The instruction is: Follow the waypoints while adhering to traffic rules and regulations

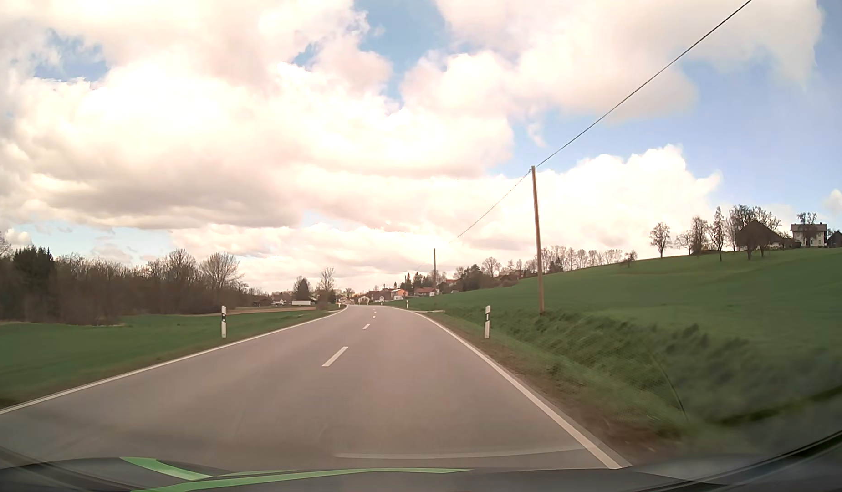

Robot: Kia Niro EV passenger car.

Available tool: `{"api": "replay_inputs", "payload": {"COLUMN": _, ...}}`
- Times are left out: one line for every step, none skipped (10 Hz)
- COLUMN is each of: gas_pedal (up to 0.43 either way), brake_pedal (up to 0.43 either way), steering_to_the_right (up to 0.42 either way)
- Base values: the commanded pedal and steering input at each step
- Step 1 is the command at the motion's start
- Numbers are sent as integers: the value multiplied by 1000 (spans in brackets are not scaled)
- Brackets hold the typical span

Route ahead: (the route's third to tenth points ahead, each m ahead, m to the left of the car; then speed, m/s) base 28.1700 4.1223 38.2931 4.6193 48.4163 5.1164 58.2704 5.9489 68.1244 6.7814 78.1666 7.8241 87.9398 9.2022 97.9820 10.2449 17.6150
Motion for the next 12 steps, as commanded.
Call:
{"api": "replay_inputs", "payload": {"gas_pedal": 177, "brake_pedal": 0, "steering_to_the_right": -10}}
{"api": "replay_inputs", "payload": {"gas_pedal": 177, "brake_pedal": 0, "steering_to_the_right": -10}}
{"api": "replay_inputs", "payload": {"gas_pedal": 177, "brake_pedal": 0, "steering_to_the_right": -10}}
{"api": "replay_inputs", "payload": {"gas_pedal": 177, "brake_pedal": 0, "steering_to_the_right": -8}}
{"api": "replay_inputs", "payload": {"gas_pedal": 177, "brake_pedal": 0, "steering_to_the_right": -8}}
{"api": "replay_inputs", "payload": {"gas_pedal": 177, "brake_pedal": 0, "steering_to_the_right": -8}}
{"api": "replay_inputs", "payload": {"gas_pedal": 177, "brake_pedal": 0, "steering_to_the_right": -8}}
{"api": "replay_inputs", "payload": {"gas_pedal": 189, "brake_pedal": 0, "steering_to_the_right": -8}}
{"api": "replay_inputs", "payload": {"gas_pedal": 197, "brake_pedal": 0, "steering_to_the_right": -8}}
{"api": "replay_inputs", "payload": {"gas_pedal": 197, "brake_pedal": 0, "steering_to_the_right": -8}}
{"api": "replay_inputs", "payload": {"gas_pedal": 197, "brake_pedal": 0, "steering_to_the_right": -8}}
{"api": "replay_inputs", "payload": {"gas_pedal": 197, "brake_pedal": 0, "steering_to_the_right": -8}}
